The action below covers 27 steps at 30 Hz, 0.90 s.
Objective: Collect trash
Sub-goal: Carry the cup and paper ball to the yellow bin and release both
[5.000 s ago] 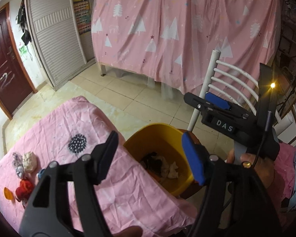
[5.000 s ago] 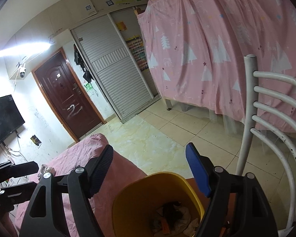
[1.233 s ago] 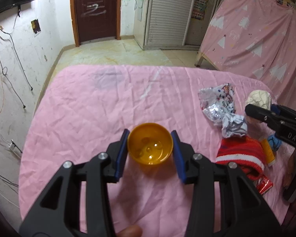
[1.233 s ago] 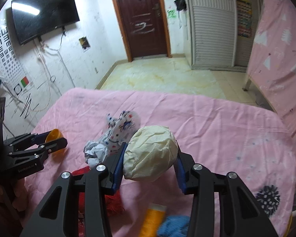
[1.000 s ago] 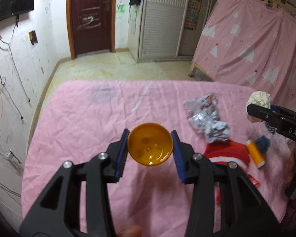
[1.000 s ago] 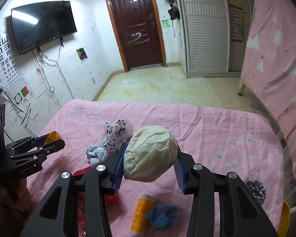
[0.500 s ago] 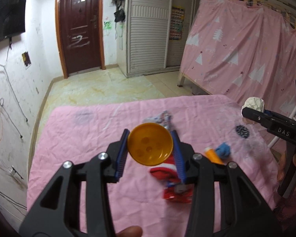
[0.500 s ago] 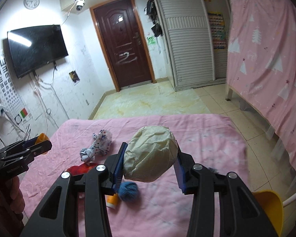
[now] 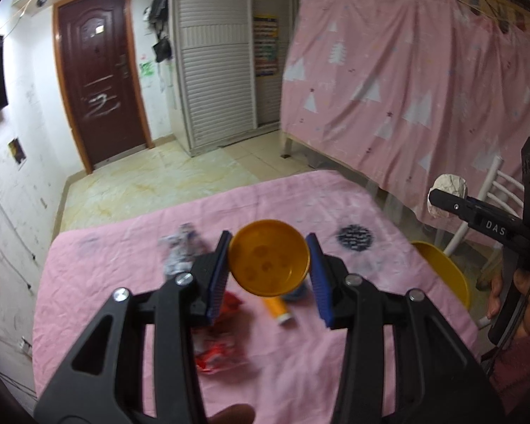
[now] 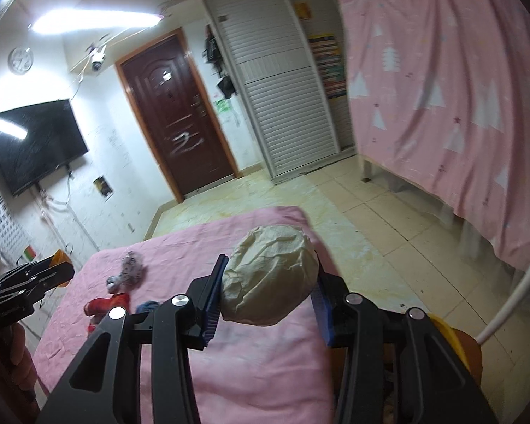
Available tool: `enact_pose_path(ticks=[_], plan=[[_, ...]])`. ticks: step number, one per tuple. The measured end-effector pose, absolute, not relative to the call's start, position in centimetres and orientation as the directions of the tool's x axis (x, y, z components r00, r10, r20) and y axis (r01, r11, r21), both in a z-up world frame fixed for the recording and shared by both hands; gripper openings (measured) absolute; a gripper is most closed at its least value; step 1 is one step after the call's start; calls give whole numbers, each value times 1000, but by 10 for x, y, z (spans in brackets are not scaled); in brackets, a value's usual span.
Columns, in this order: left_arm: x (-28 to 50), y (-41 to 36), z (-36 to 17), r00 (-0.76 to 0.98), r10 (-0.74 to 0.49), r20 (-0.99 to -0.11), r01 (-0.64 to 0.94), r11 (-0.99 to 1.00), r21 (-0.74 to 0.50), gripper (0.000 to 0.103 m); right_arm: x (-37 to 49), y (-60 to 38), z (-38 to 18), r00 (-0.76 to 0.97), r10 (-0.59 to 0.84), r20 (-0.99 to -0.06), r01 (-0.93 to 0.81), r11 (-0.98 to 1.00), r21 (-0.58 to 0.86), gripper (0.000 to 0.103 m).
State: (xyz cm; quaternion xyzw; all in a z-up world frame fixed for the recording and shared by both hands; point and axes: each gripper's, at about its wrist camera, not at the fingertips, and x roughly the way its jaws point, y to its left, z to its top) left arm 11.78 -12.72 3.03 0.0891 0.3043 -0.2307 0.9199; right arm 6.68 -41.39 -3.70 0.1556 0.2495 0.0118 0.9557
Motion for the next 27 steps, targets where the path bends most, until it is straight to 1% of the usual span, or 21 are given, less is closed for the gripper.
enact_pose_path(ticks=[6, 14, 16, 18, 19, 27], plan=[[105, -171, 31, 686, -401, -608, 536, 843, 49, 40, 44, -457, -52, 879, 40, -475, 134, 935, 327, 38], [89, -236, 28, 643, -442, -626, 611, 788, 70, 40, 32, -485, -77, 845, -34, -534, 218, 933, 286, 39], [85, -251, 27, 631, -450, -633, 628, 775, 75, 40, 31, -490, -83, 836, -34, -548, 229, 929, 291, 45], [82, -267, 26, 619, -455, -640, 644, 761, 82, 40, 30, -494, -86, 831, -37, -556, 241, 924, 298, 66], [81, -273, 25, 613, -458, -643, 650, 755, 82, 40, 29, -497, -87, 831, -42, -555, 249, 920, 302, 69], [69, -322, 18, 545, -494, -678, 714, 697, 66, 40, 9, -532, -82, 857, -99, -506, 310, 883, 352, 69]])
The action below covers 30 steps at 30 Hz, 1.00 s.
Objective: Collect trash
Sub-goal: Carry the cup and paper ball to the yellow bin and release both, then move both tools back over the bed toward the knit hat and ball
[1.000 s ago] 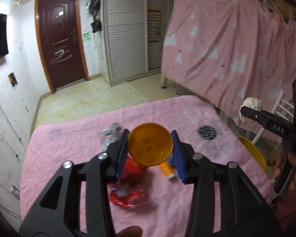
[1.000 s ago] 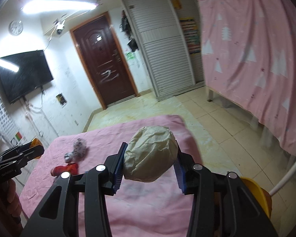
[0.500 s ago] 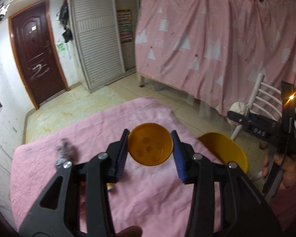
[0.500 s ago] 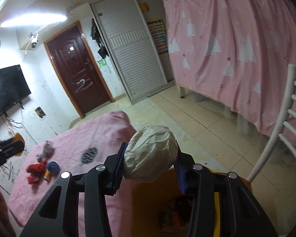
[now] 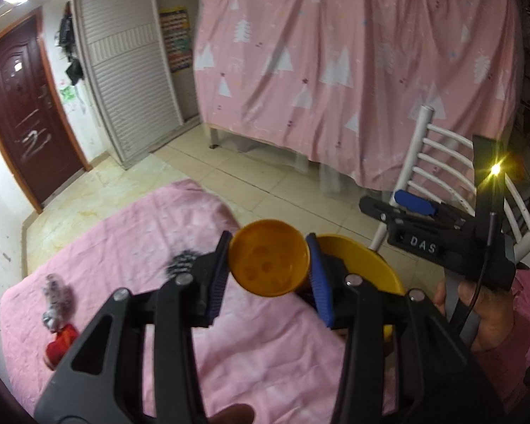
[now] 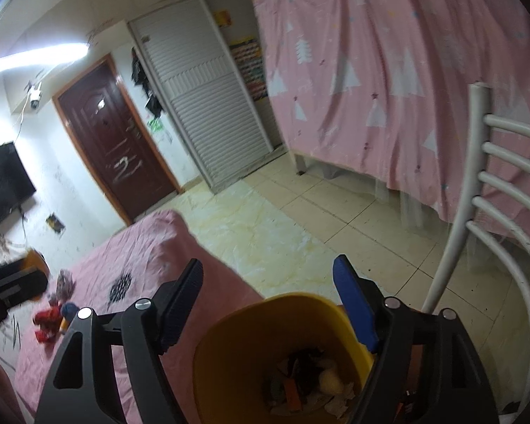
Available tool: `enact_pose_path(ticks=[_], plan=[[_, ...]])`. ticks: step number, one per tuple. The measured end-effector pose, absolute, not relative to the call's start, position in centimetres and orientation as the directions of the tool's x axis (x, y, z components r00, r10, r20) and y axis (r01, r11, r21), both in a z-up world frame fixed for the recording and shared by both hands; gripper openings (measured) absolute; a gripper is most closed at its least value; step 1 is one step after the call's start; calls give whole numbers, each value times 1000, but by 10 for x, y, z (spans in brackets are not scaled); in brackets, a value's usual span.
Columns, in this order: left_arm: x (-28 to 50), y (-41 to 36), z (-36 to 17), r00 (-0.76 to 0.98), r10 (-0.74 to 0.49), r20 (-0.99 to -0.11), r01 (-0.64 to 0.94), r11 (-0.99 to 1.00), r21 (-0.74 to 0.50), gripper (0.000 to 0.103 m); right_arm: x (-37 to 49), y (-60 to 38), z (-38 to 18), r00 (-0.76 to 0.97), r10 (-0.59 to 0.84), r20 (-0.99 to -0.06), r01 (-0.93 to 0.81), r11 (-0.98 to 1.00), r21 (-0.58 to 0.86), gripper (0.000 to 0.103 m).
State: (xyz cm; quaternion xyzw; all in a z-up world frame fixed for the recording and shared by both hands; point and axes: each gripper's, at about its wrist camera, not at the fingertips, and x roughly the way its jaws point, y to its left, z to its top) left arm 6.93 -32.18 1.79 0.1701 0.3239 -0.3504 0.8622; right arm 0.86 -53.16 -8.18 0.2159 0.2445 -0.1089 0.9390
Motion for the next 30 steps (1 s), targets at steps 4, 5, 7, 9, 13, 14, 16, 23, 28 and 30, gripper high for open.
enact_pose_path(ticks=[4, 5, 7, 9, 13, 14, 16, 23, 28, 30], plan=[[61, -341, 14, 510, -511, -691, 744, 665, 57, 42, -6, -548, -79, 866, -130, -484, 341, 860, 380, 69], [60, -344, 14, 505, -513, -694, 748, 662, 55, 53, -8, -551, -79, 866, -134, -481, 346, 856, 385, 69], [57, -348, 15, 503, -518, -691, 751, 658, 53, 64, -11, -555, -79, 868, -137, -478, 350, 850, 393, 69], [55, -352, 14, 505, -518, -690, 754, 655, 60, 65, -11, -556, -79, 869, -135, -476, 349, 849, 396, 69], [53, -352, 14, 504, -516, -692, 752, 657, 58, 65, -7, -554, -80, 872, -120, -474, 334, 854, 399, 69], [54, -352, 14, 503, -516, -693, 751, 658, 55, 65, -6, -553, -80, 872, -117, -475, 331, 856, 398, 69], [54, -349, 15, 504, -515, -693, 747, 663, 51, 65, -5, -550, -80, 873, -113, -475, 326, 860, 394, 69], [61, -335, 20, 510, -516, -689, 733, 679, 34, 65, -4, -540, -76, 877, -98, -470, 305, 869, 389, 69], [69, -316, 23, 522, -513, -681, 716, 698, 23, 65, 5, -524, -74, 878, -65, -474, 271, 884, 381, 70], [74, -307, 25, 530, -508, -679, 704, 710, 18, 65, 12, -513, -73, 876, -50, -480, 252, 896, 366, 70]])
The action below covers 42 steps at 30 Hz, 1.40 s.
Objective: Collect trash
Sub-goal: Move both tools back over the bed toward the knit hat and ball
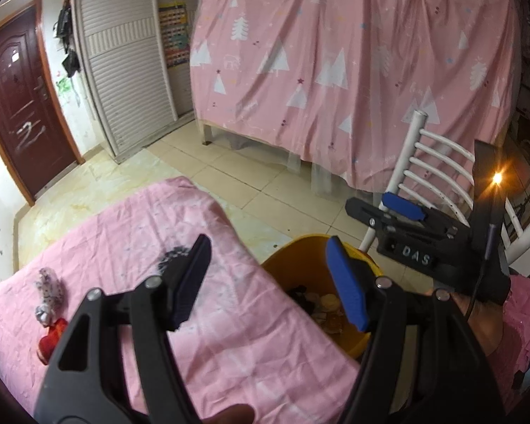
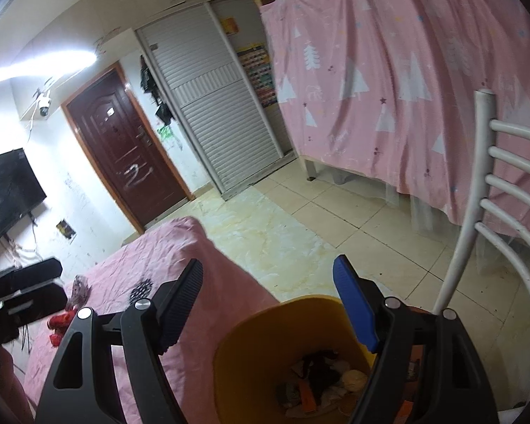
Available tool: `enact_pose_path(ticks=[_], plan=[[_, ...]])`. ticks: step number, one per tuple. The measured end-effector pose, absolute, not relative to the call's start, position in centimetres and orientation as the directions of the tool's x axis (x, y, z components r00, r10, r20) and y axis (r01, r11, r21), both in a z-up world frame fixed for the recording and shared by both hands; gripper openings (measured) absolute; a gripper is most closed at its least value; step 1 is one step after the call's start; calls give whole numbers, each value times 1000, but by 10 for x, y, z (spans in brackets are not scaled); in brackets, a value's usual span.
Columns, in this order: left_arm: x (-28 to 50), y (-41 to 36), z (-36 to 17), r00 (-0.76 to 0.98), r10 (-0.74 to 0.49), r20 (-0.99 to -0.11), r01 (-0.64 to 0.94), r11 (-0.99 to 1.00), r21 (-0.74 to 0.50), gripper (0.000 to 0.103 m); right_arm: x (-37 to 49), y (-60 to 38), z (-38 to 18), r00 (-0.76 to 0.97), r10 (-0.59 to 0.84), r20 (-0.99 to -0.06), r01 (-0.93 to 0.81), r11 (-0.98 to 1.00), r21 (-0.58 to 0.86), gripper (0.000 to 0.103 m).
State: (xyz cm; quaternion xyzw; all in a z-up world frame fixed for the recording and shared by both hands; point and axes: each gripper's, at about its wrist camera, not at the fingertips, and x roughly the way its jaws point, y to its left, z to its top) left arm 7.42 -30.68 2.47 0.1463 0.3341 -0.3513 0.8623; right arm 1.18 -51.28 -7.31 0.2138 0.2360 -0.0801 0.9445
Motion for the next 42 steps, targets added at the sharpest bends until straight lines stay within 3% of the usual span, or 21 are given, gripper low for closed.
enact_pose_path(ticks=[25, 42], plan=[[147, -150, 22, 638, -387, -666, 485, 874, -43, 70, 87, -382, -67, 822, 100, -561, 52, 967, 249, 70], [170, -49, -15, 609, -306, -732, 368, 926, -81, 71, 134, -276, -70, 743, 216, -633, -135, 975, 175, 70]])
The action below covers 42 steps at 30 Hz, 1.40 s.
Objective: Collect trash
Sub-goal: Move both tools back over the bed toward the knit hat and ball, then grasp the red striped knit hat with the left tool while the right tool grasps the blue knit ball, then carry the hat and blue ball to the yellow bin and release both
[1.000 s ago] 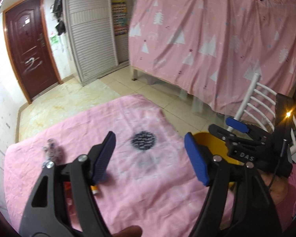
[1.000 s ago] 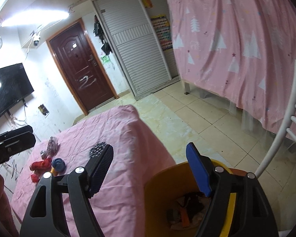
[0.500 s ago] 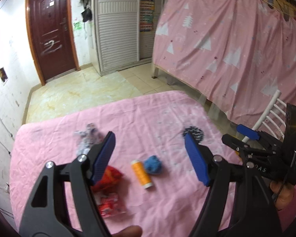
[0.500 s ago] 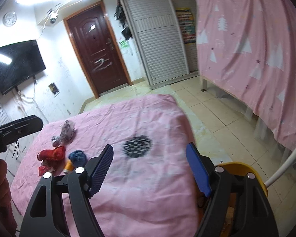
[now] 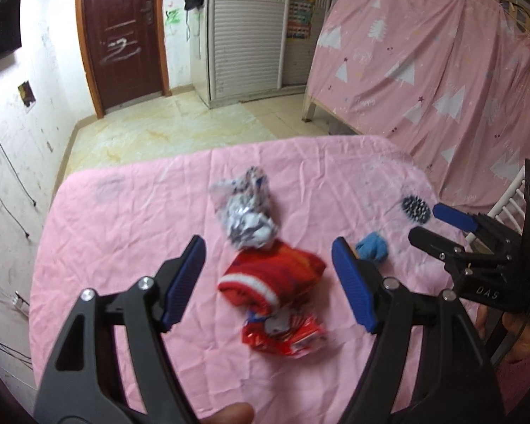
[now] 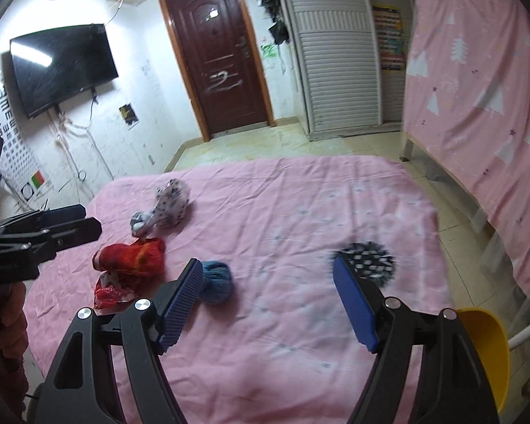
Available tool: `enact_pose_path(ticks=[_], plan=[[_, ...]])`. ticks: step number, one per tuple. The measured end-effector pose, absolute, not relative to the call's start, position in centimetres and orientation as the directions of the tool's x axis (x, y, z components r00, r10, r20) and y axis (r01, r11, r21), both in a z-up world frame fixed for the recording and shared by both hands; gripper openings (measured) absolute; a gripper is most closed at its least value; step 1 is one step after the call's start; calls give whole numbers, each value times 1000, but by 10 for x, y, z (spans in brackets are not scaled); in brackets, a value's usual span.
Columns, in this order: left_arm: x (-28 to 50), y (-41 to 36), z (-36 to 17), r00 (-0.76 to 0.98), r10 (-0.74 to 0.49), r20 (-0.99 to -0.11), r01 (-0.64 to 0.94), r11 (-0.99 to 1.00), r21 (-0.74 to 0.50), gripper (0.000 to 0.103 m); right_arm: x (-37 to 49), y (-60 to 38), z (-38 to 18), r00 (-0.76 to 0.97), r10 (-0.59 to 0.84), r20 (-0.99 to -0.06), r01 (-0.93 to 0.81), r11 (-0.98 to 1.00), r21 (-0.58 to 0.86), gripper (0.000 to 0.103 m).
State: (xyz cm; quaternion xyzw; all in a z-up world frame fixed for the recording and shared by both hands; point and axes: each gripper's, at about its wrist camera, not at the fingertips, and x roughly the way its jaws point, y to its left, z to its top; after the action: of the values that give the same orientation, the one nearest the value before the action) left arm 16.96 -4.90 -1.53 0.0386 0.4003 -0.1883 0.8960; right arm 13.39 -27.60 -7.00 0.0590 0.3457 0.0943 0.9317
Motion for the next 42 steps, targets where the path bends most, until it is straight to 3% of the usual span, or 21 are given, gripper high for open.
enact_pose_path(ticks=[13, 20, 26, 35, 42], plan=[[190, -45, -60, 475, -382, -793, 379, 902, -207, 70, 151, -247, -89, 683, 224, -695, -177, 974, 140, 70], [197, -32, -67, 438, -453, -777, 353, 881, -315, 34, 157, -241, -92, 664, 233, -711, -192, 971, 140, 70], [190, -24, -58, 446, -479, -756, 355, 870, -342, 28, 162, -238, -94, 643, 247, -725, -205, 967, 148, 69], [170, -4, -25, 517, -487, -704, 360, 870, -338, 28, 167, -238, -95, 620, 313, -720, -224, 949, 220, 20], [163, 2, -11, 564, -456, -688, 336, 888, -313, 28, 160, -245, -90, 642, 317, -698, -214, 949, 233, 19]])
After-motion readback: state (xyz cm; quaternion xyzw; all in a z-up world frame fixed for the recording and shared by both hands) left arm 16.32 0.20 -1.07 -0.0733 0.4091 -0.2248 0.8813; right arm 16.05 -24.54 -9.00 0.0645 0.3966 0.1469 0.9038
